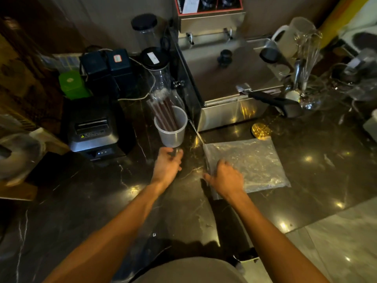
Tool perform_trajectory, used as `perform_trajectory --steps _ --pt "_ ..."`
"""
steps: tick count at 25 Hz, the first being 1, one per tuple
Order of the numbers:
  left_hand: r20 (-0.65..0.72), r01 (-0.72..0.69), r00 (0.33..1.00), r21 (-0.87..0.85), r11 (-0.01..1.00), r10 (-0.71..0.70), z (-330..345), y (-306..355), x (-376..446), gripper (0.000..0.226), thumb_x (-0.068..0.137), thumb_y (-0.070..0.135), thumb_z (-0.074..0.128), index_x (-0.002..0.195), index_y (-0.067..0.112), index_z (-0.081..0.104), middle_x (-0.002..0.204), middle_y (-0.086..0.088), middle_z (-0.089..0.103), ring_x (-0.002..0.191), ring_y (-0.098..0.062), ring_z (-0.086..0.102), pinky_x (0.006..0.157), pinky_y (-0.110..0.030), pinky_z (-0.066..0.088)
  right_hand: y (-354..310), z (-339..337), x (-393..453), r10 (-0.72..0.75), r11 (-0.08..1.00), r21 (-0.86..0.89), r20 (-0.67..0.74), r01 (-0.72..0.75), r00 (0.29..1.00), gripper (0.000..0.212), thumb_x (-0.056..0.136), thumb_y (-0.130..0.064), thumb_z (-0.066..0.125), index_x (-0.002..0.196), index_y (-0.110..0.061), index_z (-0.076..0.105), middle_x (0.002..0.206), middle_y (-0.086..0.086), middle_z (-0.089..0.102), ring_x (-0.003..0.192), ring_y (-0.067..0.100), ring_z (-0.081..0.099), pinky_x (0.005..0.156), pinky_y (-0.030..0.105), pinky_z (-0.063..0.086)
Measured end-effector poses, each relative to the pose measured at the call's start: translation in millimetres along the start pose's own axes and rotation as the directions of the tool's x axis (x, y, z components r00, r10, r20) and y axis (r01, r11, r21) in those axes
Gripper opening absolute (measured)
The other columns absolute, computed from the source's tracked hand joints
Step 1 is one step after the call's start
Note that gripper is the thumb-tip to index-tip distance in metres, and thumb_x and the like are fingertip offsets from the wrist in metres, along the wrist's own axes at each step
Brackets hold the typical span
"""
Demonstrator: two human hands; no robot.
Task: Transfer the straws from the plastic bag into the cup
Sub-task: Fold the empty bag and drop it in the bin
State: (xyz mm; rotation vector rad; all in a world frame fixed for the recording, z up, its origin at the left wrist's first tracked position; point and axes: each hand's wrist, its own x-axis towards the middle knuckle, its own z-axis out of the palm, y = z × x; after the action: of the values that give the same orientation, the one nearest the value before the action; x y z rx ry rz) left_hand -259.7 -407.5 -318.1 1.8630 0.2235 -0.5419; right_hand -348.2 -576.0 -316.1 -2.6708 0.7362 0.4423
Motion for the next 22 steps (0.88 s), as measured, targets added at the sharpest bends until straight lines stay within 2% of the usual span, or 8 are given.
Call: perform_trajectory --steps 3,5,7,10,14,18,20,22 --pt "0.251 0.05 0.963 0.174 0.983 -0.093 29 -11 -12 0.033 0.097 0.03 0.067 0.121 0.011 0.055 0.084 -0.005 0.067 0.067 -0.017 0.064 0.066 -0.032 0.054 8 15 -17 0.037 0.997 -0.069 -0.013 -0.038 0.999 0.054 0.094 -0.039 0.066 0.132 -0.007 0.047 0.131 0.017 0.057 0.114 0.036 0.065 0.09 0.045 0.054" --pt "0.352 -0.009 0.931 0.288 0.958 -0.097 46 -19 -21 0.04 0.093 0.028 0.07 0.127 0.015 0.052 0.098 -0.005 0.07 0.087 -0.021 0.069 0.082 -0.039 0.058 17 18 -29 0.024 0.995 -0.094 -0.021 -0.026 0.999 0.036 0.097 -0.023 0.059 0.129 -0.006 0.053 0.128 0.017 0.06 0.111 0.035 0.066 0.087 0.045 0.054" --pt "0.386 -0.126 0.922 0.326 0.937 -0.011 55 -22 -26 0.056 0.092 0.019 0.071 0.141 0.018 0.046 0.124 -0.005 0.065 0.111 -0.027 0.067 0.096 -0.042 0.056 30 15 -41 -0.002 0.995 -0.103 -0.031 -0.001 1.0 0.026 0.098 -0.017 0.055 0.123 -0.008 0.06 0.122 0.014 0.066 0.109 0.033 0.068 0.087 0.042 0.054" --pt "0.394 -0.34 0.897 0.324 0.883 0.201 57 -18 -29 0.083 0.086 0.002 0.071 0.156 0.025 0.032 0.152 -0.002 0.048 0.13 -0.023 0.056 0.108 -0.043 0.05 48 -4 -54 -0.068 0.997 -0.054 -0.08 0.064 0.995 0.023 0.098 -0.026 0.056 0.113 -0.012 0.065 0.114 0.011 0.068 0.107 0.03 0.065 0.094 0.044 0.05" --pt "0.465 -0.488 0.829 0.329 0.808 0.311 55 -4 -26 0.1 0.08 0.006 0.081 0.16 0.03 0.025 0.164 -0.002 0.033 0.15 -0.022 0.036 0.121 -0.046 0.036 70 -51 -69 -0.16 0.975 0.154 -0.021 0.161 0.987 0.01 0.095 -0.023 0.059 0.099 -0.015 0.064 0.101 0.006 0.066 0.094 0.025 0.063 0.081 0.041 0.053" --pt "0.485 -0.655 0.717 0.223 0.722 0.501 48 12 -28 0.072 0.076 0.013 0.088 0.141 0.025 0.059 0.15 0.0 0.052 0.14 -0.015 0.048 0.118 -0.044 0.042 85 -98 -78 -0.236 0.913 0.348 0.03 0.211 0.971 0.01 0.092 -0.012 0.061 0.087 -0.019 0.067 0.081 -0.001 0.066 0.081 0.02 0.066 0.076 0.048 0.058" --pt "0.468 -0.649 0.7 0.101 0.754 0.54 45 30 -37 0.045 0.076 0.011 0.088 0.118 0.02 0.075 0.138 0.001 0.062 0.13 -0.01 0.058 0.114 -0.04 0.046 89 -119 -83 -0.257 0.847 0.483 0.01 0.22 0.966 0.013 0.092 -0.01 0.063 0.085 -0.019 0.07 0.084 0.003 0.07 0.084 0.02 0.069 0.083 0.049 0.059" --pt "0.491 -0.6 0.695 -0.005 0.8 0.525 40 52 -45 0.029 0.077 0.008 0.086 0.105 0.011 0.079 0.127 -0.002 0.07 0.12 -0.008 0.066 0.108 -0.035 0.051 93 -138 -86 -0.26 0.745 0.631 -0.022 0.215 0.965 0.012 0.092 -0.01 0.065 0.089 -0.016 0.074 0.091 0.008 0.075 0.092 0.025 0.071 0.09 0.046 0.057"
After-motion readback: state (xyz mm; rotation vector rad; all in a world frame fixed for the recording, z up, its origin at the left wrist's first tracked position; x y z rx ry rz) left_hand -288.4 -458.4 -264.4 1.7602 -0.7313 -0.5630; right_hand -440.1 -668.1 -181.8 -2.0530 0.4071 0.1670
